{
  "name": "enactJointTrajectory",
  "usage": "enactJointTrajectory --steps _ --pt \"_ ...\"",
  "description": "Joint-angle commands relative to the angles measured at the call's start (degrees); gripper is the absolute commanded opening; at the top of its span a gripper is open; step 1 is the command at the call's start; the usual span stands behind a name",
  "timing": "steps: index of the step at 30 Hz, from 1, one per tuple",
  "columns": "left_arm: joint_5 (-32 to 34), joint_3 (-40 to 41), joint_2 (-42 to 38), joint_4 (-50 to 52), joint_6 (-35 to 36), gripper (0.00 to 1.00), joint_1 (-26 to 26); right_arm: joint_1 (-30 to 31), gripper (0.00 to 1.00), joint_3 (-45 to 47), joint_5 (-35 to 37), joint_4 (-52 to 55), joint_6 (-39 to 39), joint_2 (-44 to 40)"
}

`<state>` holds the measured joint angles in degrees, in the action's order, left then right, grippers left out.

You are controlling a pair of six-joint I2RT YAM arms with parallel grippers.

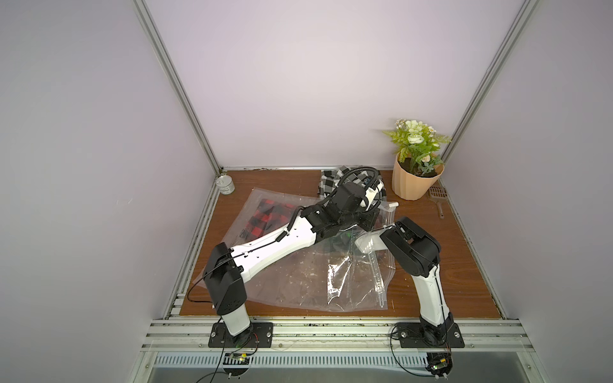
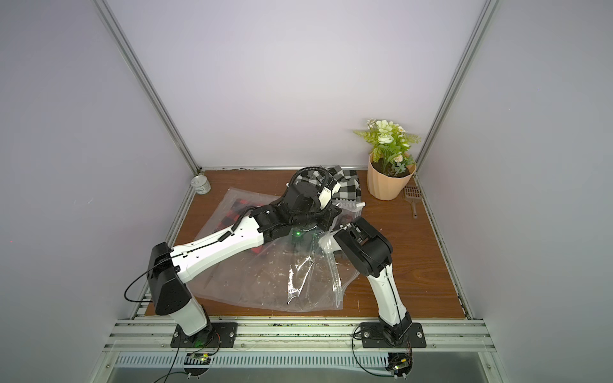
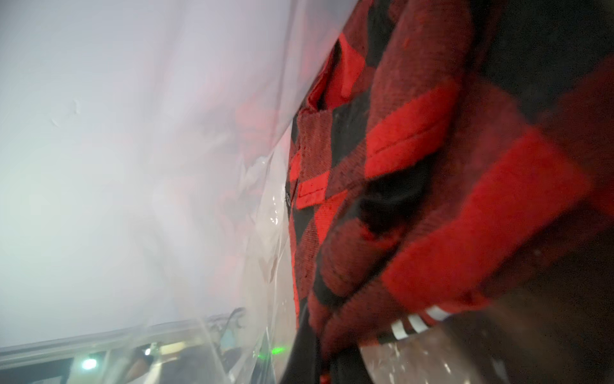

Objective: Take the shirt out of the vacuum bag
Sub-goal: Take out the shirt from the vacuum bag.

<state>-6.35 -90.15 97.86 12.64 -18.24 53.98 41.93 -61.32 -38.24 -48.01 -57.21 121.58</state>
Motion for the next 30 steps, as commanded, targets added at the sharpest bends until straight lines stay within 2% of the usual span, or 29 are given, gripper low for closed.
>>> enactJointTrajectory --steps 1,8,13,16,21,30 --pt "0.4 0.5 -2.0 0.5 0.8 0.01 -0.8 -1.0 0.00 0.2 -2.2 4.1 3.6 -4.5" --pt "0.3 1.3 -2.4 0.1 0.7 0.01 -1.1 -2.3 0.00 1.1 -0.6 13.4 9.4 -7.5" --pt "0.1 1.2 -2.6 0.1 0.7 0.01 -1.1 -2.4 0.37 3.4 0.4 10.8 7.2 -7.7" --pt "0.2 1.2 -2.7 0.4 0.9 0.01 -1.1 -2.3 0.50 5.1 2.0 10.0 6.0 -8.7" --pt "-0.1 1.1 -2.9 0.3 0.8 0.01 -1.1 -1.6 0.63 5.3 4.8 12.2 5.2 -9.1" --pt "-1.1 1.5 -3.2 -0.1 0.1 0.01 -1.0 0.7 0.67 0.3 11.5 21.0 5.1 -5.3"
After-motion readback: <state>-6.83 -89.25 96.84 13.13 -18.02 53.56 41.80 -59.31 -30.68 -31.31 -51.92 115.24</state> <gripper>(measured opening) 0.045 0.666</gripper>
